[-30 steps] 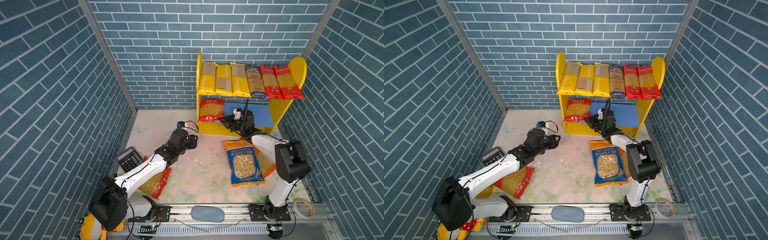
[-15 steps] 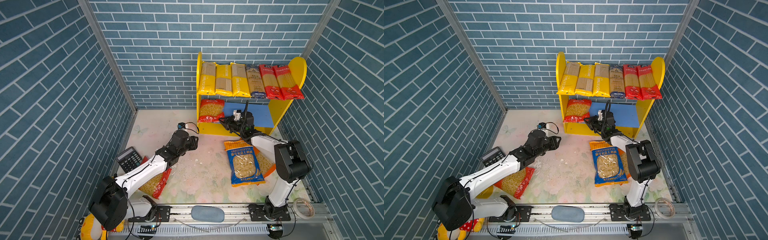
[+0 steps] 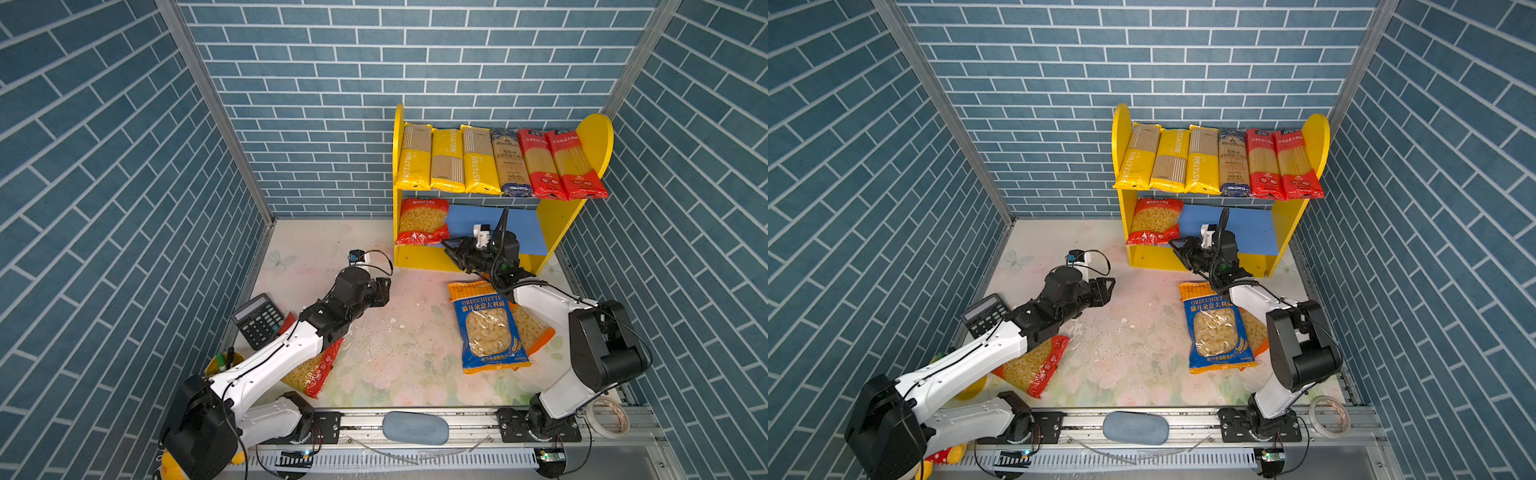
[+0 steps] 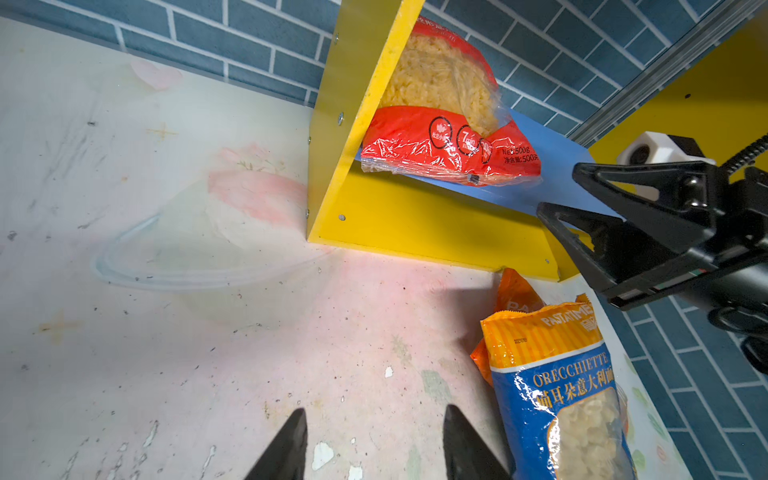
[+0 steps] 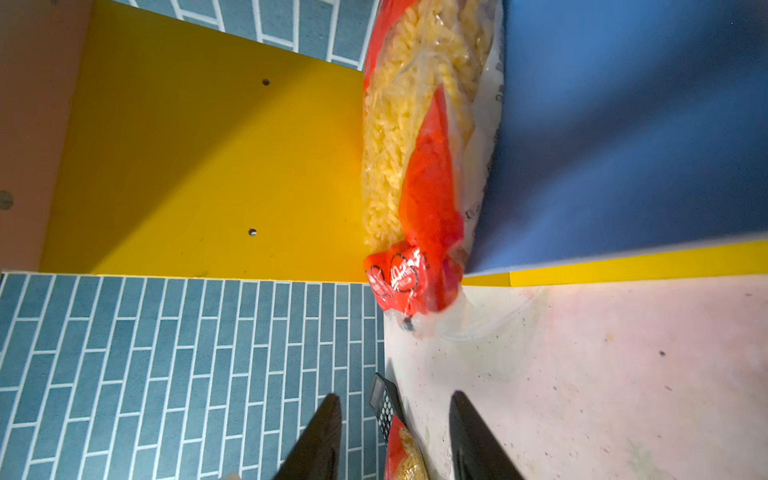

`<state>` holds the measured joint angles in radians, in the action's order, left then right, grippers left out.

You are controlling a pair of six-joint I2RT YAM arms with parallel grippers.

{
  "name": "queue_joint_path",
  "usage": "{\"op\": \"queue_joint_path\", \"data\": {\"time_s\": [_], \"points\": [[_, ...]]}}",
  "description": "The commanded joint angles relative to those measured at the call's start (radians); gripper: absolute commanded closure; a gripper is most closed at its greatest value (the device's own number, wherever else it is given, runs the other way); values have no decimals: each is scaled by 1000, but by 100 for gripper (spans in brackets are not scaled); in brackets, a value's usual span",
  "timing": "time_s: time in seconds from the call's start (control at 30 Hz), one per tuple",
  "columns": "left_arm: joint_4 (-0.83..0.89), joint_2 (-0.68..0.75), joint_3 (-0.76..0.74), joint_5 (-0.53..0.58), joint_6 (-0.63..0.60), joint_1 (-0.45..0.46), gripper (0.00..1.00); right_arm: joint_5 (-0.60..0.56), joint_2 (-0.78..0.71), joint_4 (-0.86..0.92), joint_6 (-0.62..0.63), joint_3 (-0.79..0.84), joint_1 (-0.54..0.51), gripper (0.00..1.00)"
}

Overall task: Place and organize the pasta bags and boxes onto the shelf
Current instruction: 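Stand the fusilli bag on the shelf, opening the right gripper while the left withdraws, then withdraw the right gripper from the shelf down toward the floor bags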

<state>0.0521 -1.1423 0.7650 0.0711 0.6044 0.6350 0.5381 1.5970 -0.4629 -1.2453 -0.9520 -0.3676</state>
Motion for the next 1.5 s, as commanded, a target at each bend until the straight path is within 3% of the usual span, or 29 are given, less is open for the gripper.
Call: {"op": "queue_joint_path", "data": {"time_s": [0.0,0.17,0.3,0.7,1.1,1.47], "points": [[8,39,-39,46,-26,5,45,-49,-73,70,72,41,-19,55],[12,57,-53,69,-36,5,43,-120,-141,200,160,53,-61,56],[28,58,-54,76,-28,5,43,-278,-213,357,271,63,-131,56],[45,67,-95,88,13,5,42,-548,-216,432,320,110,-351,64],[83,85,-144,89,66,5,42,-510,-2,390,283,19,-511,65],[110,110,-202,79,102,8,42,-456,155,376,259,-53,-570,66]]}}
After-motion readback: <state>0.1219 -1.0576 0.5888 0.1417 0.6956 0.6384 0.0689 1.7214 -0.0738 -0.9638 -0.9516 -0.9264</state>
